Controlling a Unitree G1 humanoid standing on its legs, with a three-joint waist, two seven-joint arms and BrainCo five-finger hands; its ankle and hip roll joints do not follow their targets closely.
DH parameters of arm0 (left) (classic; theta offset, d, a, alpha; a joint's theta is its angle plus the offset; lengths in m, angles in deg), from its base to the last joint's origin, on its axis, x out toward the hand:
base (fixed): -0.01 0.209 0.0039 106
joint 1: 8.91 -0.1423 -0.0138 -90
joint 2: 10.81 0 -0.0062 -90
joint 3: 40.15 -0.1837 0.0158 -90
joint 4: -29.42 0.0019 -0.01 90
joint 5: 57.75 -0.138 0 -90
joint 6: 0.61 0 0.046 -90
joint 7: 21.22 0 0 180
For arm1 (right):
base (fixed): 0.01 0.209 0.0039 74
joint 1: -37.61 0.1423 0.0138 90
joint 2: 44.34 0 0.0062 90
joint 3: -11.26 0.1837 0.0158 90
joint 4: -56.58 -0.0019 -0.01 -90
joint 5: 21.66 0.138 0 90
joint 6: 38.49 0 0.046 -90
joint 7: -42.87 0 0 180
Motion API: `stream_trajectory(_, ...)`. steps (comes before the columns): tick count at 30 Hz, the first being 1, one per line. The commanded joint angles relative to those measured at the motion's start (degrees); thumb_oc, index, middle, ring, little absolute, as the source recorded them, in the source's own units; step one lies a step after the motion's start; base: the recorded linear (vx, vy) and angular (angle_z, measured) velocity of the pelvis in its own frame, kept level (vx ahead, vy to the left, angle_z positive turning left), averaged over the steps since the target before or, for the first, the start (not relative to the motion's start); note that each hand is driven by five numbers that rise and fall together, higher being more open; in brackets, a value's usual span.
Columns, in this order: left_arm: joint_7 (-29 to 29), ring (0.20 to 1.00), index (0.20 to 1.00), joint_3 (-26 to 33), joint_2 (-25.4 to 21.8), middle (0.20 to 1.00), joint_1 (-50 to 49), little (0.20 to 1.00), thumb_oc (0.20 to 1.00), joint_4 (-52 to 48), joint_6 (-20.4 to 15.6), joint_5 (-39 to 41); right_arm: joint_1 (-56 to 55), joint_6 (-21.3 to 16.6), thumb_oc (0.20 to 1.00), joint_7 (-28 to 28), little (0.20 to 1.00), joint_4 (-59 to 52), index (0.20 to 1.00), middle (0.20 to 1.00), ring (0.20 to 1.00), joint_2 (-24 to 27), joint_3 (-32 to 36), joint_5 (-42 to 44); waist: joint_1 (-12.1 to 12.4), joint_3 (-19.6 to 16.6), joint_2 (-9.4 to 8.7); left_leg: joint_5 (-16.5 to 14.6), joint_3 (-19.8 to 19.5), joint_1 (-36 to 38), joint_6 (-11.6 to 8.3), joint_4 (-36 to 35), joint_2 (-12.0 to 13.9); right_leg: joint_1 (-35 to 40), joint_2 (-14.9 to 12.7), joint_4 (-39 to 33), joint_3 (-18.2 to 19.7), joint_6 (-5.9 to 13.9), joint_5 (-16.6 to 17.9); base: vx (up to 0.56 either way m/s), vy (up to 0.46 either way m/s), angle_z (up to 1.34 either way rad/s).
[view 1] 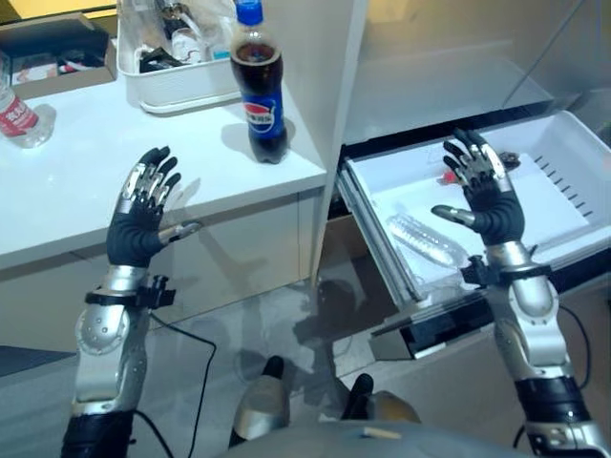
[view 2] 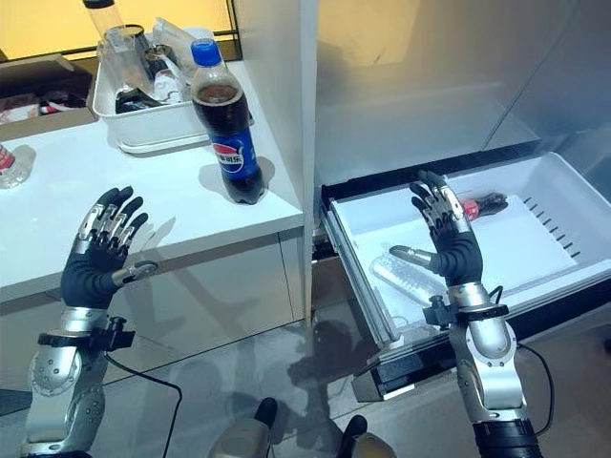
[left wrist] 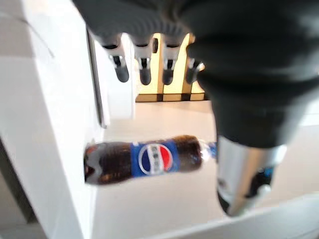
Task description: Take the drinks into the refrigerator
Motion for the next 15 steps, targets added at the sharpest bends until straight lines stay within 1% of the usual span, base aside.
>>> stream_trajectory(1,-4.0,1.000,1.000,1.4,-1.4,1.000,4.1,1.000,1.000,2.6,-3.0,-1.9,4.3,-1.7,1.000,0.5,1.000,-2.6,1.000,1.000,1.000,1.4,-0.9,-0.3,-0.3,-0.8,0.82,-1.8,2.8,6.6,5.08,-7.3,-0.2,0.5,-2.8,7.2,0.7,3.77,0.2,0.01,0.026,-0.08)
stream_trajectory(4,-6.4,1.000,1.000,0.9,-1.7,1.000,5.9,1.000,1.000,5.5,-2.2,-2.7,4.9,-1.3,1.000,0.6,1.000,-2.3,1.000,1.000,1.000,1.3,-1.6,-0.3,-0.7,-0.7,0.90,-2.0,3.5,6.9,5.05,-7.3,-0.1,0.4,-2.7,7.2,1.3,3.81,0.3,0.00,0.020,-0.21)
stream_trajectory(7,-8.1,1.000,1.000,0.4,-2.7,1.000,8.2,1.000,1.000,8.5,-1.6,-3.3,5.6,-0.8,1.000,0.7,1.000,-2.1,1.000,1.000,1.000,1.5,-2.8,-0.2,-1.4,-0.9,0.94,-2.3,4.3,7.5,4.96,-7.3,0.0,0.1,-2.4,7.3,2.1,3.94,0.5,0.01,0.020,-0.12)
stream_trajectory(9,-9.4,1.000,1.000,-0.1,-3.9,1.000,10.0,1.000,1.000,10.7,-1.2,-5.1,6.1,-0.5,1.000,0.6,1.000,-2.1,1.000,1.000,1.000,1.5,-3.3,-0.1,-1.9,-1.1,0.99,-2.6,5.0,8.1,4.89,-7.4,0.0,0.0,-2.2,7.2,2.9,3.98,0.5,0.01,0.019,-0.21)
stream_trajectory(15,-10.4,1.000,1.000,-1.4,-4.4,1.000,12.3,1.000,1.000,14.3,-0.5,-5.4,5.9,-0.1,1.000,0.3,1.000,-2.4,1.000,1.000,1.000,1.5,-3.7,0.3,-2.8,-1.4,1.01,-2.8,6.1,8.8,4.78,-7.5,0.3,-0.1,-1.6,6.9,4.0,4.12,0.5,0.02,0.008,-0.20)
